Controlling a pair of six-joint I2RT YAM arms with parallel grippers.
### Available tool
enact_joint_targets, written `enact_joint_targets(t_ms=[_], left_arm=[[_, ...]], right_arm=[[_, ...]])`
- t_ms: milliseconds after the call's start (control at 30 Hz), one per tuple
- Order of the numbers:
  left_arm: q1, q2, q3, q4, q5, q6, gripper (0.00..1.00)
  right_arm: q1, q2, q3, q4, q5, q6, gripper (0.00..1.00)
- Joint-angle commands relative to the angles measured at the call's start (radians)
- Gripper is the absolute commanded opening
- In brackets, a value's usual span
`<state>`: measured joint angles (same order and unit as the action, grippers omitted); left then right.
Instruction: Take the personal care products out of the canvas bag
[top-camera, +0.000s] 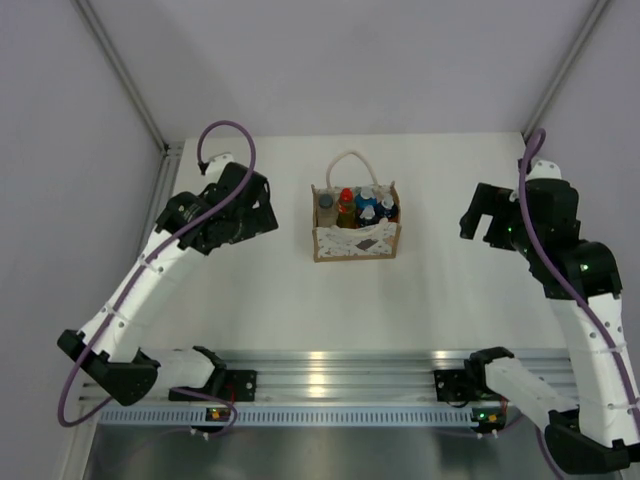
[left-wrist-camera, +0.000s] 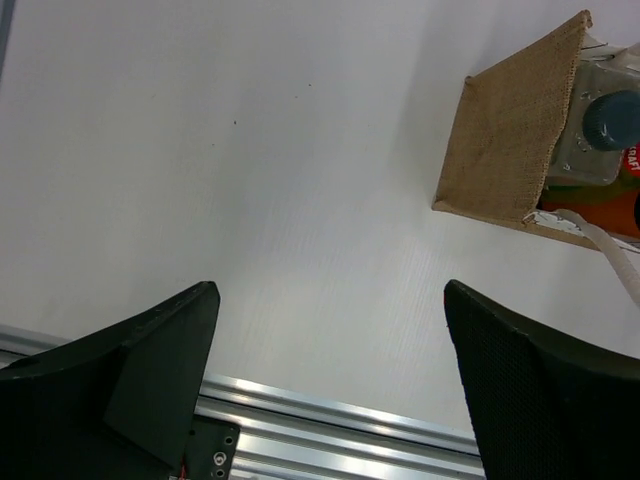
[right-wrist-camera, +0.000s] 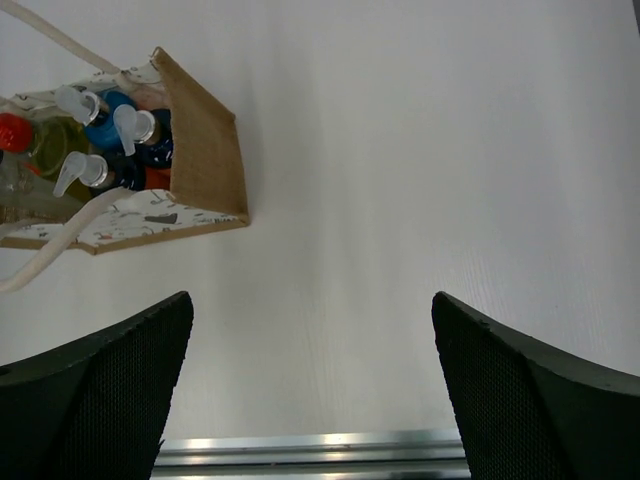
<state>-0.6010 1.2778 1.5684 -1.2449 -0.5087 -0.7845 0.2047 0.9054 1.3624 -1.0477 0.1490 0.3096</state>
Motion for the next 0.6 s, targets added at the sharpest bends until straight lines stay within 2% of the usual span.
enact_joint_targets(t_ms=[0, 33, 67, 167, 300, 467, 567], left_arm=[[-0.002, -0.009, -0.008, 0.059, 0.042, -0.022, 0.98], [0.000, 0.000, -0.008, 0.068, 0.051, -0.024, 0.98], [0.000, 0.005, -0.010, 0.074, 0.062, -0.027, 0.98], [0.000, 0.032, -0.010, 0.111, 0.119, -0.033, 0.98], [0.000, 0.090, 0.008, 0.159, 0.174, -0.012, 0.98], [0.000, 0.193, 0.041, 0.168, 0.213, -0.004, 0.98], [0.000, 0.218, 0.038, 0.193, 0.214, -0.009, 0.98]], right_arm=[[-0.010, -0.013, 0.076, 0.040, 0.073, 0.055, 0.99], [-0.008, -0.029, 0.087, 0.052, 0.080, 0.075, 0.99], [-0.010, -0.048, 0.087, 0.104, -0.021, 0.036, 0.99], [-0.008, -0.118, 0.003, 0.256, -0.178, 0.019, 0.99], [-0.010, -0.016, 0.034, 0.219, -0.305, -0.001, 1.00], [0.002, 0.124, 0.087, 0.203, -0.290, -0.013, 0.99], [0.030, 0.194, 0.133, 0.199, -0.243, -0.023, 0.94]])
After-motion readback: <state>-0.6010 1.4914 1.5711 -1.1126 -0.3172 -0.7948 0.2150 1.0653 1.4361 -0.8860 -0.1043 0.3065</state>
